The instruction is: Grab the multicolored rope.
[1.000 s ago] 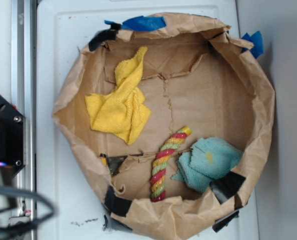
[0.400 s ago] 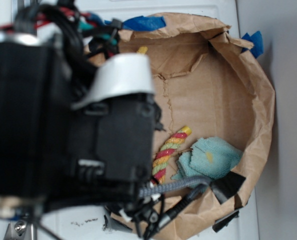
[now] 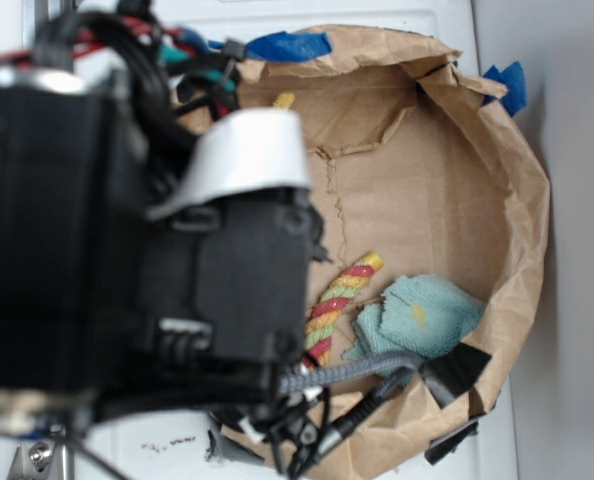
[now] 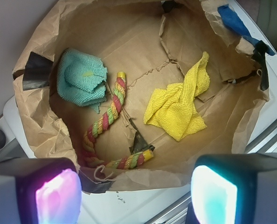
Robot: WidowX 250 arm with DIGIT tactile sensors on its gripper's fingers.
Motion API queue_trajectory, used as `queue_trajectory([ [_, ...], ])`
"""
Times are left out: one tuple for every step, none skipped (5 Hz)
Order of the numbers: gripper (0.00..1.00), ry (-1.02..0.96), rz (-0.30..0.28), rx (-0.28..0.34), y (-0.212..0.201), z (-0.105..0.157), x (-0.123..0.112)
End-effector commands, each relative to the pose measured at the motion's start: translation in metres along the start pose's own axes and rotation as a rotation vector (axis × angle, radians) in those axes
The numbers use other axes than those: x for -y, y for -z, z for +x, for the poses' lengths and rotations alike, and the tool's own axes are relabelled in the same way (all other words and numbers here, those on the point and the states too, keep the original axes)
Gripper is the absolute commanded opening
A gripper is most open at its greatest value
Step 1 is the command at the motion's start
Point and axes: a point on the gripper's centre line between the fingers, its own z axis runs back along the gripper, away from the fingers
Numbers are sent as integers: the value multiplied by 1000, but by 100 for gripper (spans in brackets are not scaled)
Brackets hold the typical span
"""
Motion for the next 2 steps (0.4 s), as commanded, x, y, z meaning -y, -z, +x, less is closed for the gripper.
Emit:
queue_trajectory([
  [100, -168, 62, 90, 84, 38, 1],
  [100, -286, 45, 93, 108, 37, 5],
])
